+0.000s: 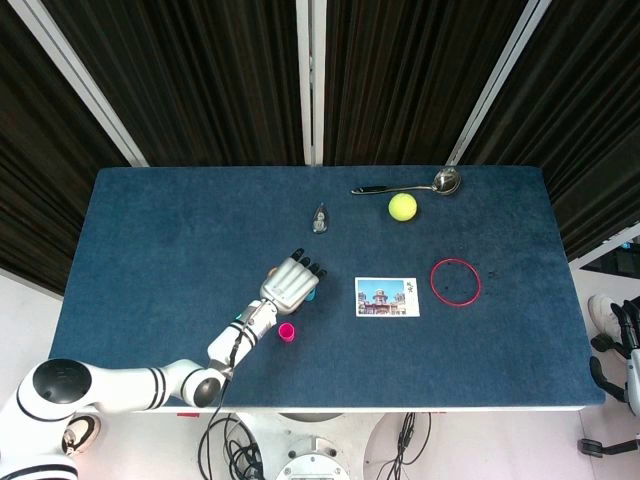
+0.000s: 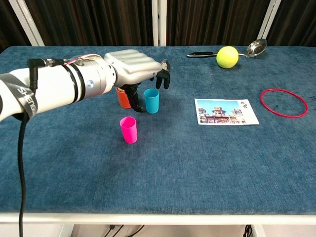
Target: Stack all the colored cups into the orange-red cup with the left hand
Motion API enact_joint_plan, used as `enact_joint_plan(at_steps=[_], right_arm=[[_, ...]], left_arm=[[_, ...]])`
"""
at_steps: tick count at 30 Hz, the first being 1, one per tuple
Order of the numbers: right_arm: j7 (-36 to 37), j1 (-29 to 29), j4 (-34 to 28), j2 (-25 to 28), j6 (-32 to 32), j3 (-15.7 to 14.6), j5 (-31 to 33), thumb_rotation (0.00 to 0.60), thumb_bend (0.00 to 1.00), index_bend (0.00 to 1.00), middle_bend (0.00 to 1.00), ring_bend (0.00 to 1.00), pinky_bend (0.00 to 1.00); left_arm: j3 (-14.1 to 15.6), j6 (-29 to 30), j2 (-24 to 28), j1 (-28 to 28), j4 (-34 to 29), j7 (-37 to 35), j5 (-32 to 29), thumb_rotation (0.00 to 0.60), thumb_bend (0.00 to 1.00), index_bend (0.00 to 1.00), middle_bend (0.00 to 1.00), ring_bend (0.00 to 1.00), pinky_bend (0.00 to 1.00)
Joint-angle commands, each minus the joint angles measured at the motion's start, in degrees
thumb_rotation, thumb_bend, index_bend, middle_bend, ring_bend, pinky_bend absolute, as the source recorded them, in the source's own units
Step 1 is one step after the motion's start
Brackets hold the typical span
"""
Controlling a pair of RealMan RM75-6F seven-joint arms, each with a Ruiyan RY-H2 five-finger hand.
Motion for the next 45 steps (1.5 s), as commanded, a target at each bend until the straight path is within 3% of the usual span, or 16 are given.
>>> enact_joint_plan(at_steps=[1, 17, 28, 36, 45], right_arm=[[0.48, 0.04, 0.44, -0.10, -0.27, 0.07, 0.17, 0.600, 0.33, 0.00, 0.00, 0.00, 0.00], [1.36, 0.01, 1.22, -0.17, -0.86, 0.06, 0.33, 0.600, 0.33, 0.00, 0.00, 0.00, 0.00], [1.20, -0.07, 1.19, -0.31, -0.68, 0.11, 0.25, 0.600, 0.33, 0.00, 0.00, 0.00, 0.00], [1.11, -0.13, 0.85, -0.22, -0.41, 0.13, 0.02, 0.600, 0.33, 0.00, 0.00, 0.00, 0.00], [0.98, -0.60, 0.17, 0.36, 0.60, 0.15, -0.31, 0.600, 0.33, 0.00, 0.00, 0.00, 0.00]], left_arm=[[0.17, -0.21, -0.36, -0.25, 0.48, 0.06, -0.15, 0.600, 0.20, 0.30, 0.31, 0.26, 0.16], [-0.40, -0.57, -2.26, -0.81, 4.13, -3.00, 1.72, 0.600, 0.29, 0.44, 0.42, 0.47, 0.21], [-1.16, 0.88, -1.68, -0.44, 3.05, -5.15, 4.61, 0.600, 0.31, 0.48, 0.46, 0.50, 0.21], [-2.49, 3.47, 3.07, -0.20, -2.58, -1.96, 3.98, 0.600, 0.32, 0.48, 0.46, 0.50, 0.21], [-1.10, 5.41, 9.17, 1.56, -7.75, 2.37, -0.18, 0.600, 0.34, 0.48, 0.46, 0.50, 0.21]])
